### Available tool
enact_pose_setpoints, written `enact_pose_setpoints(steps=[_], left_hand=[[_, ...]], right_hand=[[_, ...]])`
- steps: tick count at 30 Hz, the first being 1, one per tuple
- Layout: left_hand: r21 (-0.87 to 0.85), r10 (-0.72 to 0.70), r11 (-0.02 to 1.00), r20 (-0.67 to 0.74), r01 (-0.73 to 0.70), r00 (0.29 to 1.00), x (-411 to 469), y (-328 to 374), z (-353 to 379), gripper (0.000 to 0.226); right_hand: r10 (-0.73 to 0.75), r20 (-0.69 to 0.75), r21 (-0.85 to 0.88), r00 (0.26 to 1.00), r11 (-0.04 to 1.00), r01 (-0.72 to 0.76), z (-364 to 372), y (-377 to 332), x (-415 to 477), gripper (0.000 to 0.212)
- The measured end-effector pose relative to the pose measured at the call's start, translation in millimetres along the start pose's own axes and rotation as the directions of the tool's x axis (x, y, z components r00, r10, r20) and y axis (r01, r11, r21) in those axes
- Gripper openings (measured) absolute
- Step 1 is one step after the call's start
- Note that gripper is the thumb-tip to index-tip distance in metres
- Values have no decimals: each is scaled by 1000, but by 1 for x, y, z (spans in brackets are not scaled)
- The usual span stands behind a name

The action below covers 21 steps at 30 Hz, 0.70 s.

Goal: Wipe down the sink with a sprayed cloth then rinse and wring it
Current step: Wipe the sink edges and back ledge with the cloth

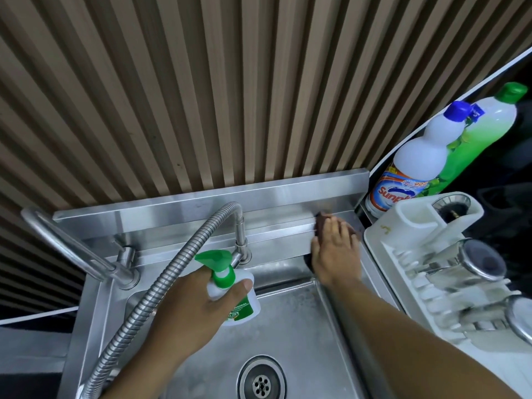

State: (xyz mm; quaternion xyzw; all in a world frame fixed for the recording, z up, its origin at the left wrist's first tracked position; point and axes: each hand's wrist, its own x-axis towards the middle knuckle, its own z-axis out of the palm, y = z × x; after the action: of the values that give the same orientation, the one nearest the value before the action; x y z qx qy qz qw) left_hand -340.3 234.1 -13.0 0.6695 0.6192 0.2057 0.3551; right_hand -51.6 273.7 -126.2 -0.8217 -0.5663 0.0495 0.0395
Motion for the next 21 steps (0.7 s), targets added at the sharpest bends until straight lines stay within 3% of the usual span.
enact_pose_setpoints(steps=[3, 6, 11, 17, 19, 21], left_hand=[[9, 5, 1000, -5, -5, 1000, 1, -1, 1, 31], [5, 6, 1000, 3, -6, 1000, 0, -2, 1, 30], [14, -7, 1000, -18, 7, 1000, 0, -2, 1, 41], [51, -12, 999, -21, 13, 1000, -1, 5, 0, 35], [57, -15, 998, -15, 16, 1000, -3, 7, 0, 34], [57, -19, 998, -5, 19, 1000, -5, 10, 1, 33]], right_hand=[[140, -6, -45, 990, 989, -140, -2, 3, 9, 65], [162, -10, 3, 987, 987, -162, -1, -11, 6, 64], [-21, -5, 111, 1000, 994, 21, 5, -39, -16, 61], [-278, -48, 138, 959, 949, 282, 8, -62, -47, 61], [-244, -52, 283, 968, 926, 249, 1, -63, -50, 48], [-106, 9, 557, 994, 826, 83, -18, -65, -55, 39]])
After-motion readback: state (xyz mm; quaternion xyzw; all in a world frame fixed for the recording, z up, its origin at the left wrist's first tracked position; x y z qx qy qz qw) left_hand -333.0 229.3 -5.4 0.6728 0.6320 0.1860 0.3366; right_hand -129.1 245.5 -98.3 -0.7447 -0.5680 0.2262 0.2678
